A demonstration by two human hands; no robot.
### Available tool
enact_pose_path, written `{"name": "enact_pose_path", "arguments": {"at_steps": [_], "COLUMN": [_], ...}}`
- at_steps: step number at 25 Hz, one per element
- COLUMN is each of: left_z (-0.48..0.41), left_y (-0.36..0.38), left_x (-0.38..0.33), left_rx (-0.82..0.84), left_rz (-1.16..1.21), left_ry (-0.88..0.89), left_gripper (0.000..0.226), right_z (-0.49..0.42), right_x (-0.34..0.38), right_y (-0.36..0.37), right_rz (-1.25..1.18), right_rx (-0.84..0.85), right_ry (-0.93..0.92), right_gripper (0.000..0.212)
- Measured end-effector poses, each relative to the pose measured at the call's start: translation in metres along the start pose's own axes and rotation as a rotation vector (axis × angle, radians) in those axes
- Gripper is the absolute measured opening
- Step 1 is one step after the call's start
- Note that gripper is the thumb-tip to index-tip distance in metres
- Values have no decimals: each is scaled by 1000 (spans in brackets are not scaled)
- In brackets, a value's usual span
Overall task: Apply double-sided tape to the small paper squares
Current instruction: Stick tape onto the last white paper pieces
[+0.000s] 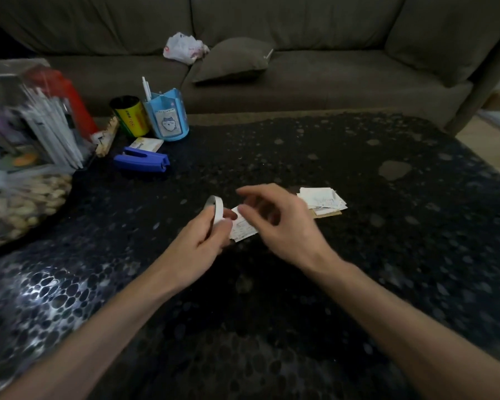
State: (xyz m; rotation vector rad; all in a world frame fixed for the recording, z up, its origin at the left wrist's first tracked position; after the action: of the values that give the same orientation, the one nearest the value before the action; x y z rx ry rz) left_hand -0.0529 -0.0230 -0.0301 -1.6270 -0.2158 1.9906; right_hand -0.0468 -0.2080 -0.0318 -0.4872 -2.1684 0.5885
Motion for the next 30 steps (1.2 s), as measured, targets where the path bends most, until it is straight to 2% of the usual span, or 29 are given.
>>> {"name": "enact_pose_path", "arguments": {"at_steps": [4, 8, 13, 16, 23, 25, 27, 29, 30], "left_z": [3, 3, 3, 5, 2, 2, 2, 2, 1], "left_y": [-2, -5, -8, -8, -12, -13, -15, -18, -18], "left_x": [-3, -4, -7, -8, -12, -12, -12, -11, -11], "left_rx": [36, 20, 34, 31, -18, -49, -67, -69, -69], "left_rz": [-134, -201, -240, -240, -159, -156, -150, -148, -149], "left_ry": [107, 123, 133, 126, 159, 163, 169, 167, 167], "left_gripper": [19, 22, 25, 28, 31, 29, 28, 28, 28], "right_z": [5, 12, 15, 15, 6, 6, 7, 8, 9], "right_x": [14, 16, 18, 20, 13, 14, 16, 17, 17], "right_y": [14, 15, 14, 13, 8, 7, 4, 3, 4], "right_rz": [-35, 90, 112, 55, -265, -344, -401, -330, -257], "right_rx": [-16, -143, -160, -146, -43, -87, -173, -179, -151], "right_ry": [-31, -110, -120, -76, 159, 183, 209, 191, 146], "right_gripper": [32, 23, 13, 10, 4, 7, 24, 38, 37]}}
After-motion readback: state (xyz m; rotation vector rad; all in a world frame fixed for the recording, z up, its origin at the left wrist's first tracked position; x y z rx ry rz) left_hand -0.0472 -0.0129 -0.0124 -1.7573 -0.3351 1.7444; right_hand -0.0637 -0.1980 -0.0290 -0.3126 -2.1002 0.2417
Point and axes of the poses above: each hand's wrist, its own z-axis away from the middle knuckle, its own y-axis out of the palm, x = y × z, the point moved 2 cm from there along -z, towards the middle knuckle, and after that the axes turned 15 degrees about -y, right-handed, at the moved point
